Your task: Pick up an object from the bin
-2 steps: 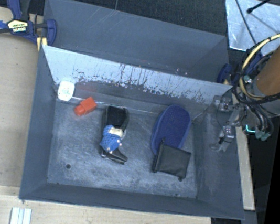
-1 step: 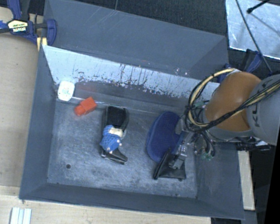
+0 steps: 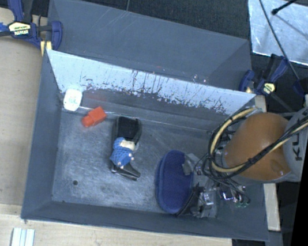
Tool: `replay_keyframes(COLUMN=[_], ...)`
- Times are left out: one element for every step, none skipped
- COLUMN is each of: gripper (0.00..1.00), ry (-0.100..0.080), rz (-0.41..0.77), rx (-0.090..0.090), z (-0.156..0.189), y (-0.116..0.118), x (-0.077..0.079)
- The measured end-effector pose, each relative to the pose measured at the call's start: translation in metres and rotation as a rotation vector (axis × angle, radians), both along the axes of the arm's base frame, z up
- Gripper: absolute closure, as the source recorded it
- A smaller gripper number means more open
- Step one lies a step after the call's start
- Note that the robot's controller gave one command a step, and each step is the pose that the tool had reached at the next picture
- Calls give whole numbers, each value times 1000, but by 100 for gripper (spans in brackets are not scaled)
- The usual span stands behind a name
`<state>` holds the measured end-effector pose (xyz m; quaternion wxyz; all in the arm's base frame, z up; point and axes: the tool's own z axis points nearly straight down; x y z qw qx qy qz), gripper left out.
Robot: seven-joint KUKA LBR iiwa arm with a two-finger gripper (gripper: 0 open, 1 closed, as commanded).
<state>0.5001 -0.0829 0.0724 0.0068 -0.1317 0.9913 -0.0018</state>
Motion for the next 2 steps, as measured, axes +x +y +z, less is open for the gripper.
replay_keyframes(gripper=[100, 100], ry=[-9, 2], rz=[2, 34], rx=[-1, -1], z=[2, 155], y=[0, -8], x=[3, -3])
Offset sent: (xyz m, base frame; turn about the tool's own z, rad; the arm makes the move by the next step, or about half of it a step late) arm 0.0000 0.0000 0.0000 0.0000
